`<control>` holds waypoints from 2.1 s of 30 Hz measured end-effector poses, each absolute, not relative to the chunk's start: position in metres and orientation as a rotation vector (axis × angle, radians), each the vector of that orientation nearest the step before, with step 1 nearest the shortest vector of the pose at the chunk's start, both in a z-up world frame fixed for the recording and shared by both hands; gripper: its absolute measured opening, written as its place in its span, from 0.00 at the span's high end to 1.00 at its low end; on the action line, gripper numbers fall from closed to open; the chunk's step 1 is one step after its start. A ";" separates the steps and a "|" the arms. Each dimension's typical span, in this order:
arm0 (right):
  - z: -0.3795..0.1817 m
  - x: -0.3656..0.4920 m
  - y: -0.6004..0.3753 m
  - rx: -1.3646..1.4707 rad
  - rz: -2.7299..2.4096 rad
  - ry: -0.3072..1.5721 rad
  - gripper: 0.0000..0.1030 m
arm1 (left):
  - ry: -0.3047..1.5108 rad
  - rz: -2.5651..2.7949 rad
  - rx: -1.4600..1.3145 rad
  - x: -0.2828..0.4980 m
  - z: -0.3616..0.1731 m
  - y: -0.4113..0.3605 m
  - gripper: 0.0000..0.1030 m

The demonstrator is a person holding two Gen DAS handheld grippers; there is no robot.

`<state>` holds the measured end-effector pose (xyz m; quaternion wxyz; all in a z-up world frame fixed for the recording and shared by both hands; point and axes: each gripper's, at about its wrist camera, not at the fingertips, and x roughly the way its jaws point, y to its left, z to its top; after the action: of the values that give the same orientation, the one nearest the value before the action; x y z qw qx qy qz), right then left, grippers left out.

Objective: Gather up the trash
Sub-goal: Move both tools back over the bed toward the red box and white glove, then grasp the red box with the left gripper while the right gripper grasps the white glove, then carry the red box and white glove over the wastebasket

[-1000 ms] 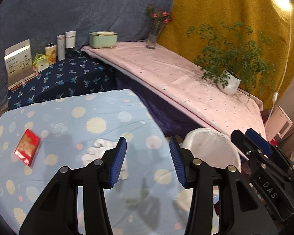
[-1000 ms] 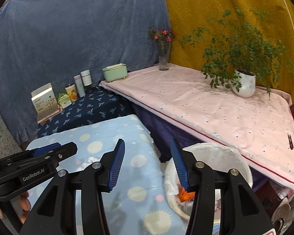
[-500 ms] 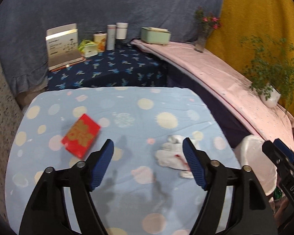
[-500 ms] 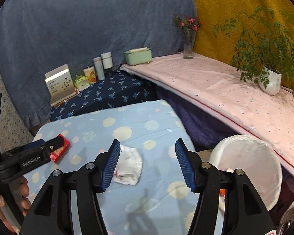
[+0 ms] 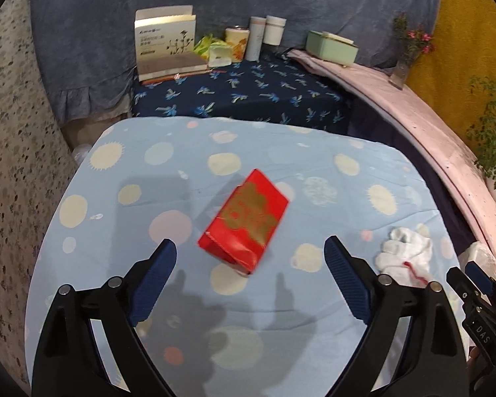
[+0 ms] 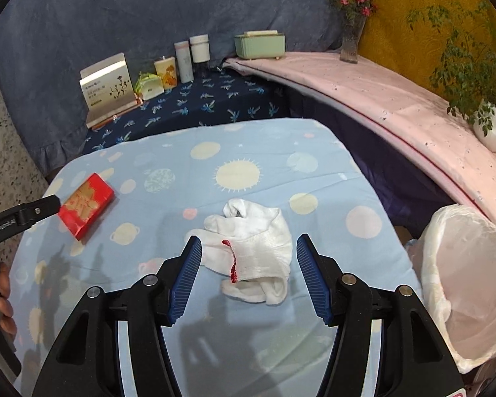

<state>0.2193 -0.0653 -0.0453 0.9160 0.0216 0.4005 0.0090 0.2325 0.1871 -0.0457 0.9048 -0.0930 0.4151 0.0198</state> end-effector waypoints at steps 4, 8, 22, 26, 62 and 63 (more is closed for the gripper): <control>-0.064 0.234 -0.067 0.055 0.001 0.858 0.44 | 0.893 0.041 -0.202 0.246 -0.061 0.197 0.16; -0.078 0.247 -0.072 0.066 -0.020 0.886 0.44 | 0.919 0.036 -0.198 0.262 -0.075 0.198 0.17; -0.109 0.260 -0.068 0.072 -0.013 0.931 0.50 | 0.982 -0.043 -0.209 0.279 -0.098 0.177 0.95; -0.105 0.257 -0.064 0.054 0.002 0.930 0.72 | 0.971 -0.056 -0.200 0.273 -0.094 0.164 0.97; 0.083 0.138 -0.153 0.130 -0.031 0.541 0.87 | 0.770 -0.379 -0.070 0.175 0.039 -0.021 0.98; 0.084 0.134 -0.157 0.133 -0.036 0.537 0.87 | 0.767 -0.385 -0.065 0.173 0.041 -0.025 0.98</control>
<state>0.1341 -0.1567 0.0836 0.9618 0.0656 0.2650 -0.0177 0.1726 -0.0249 0.0409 0.9088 -0.0316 0.3719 -0.1866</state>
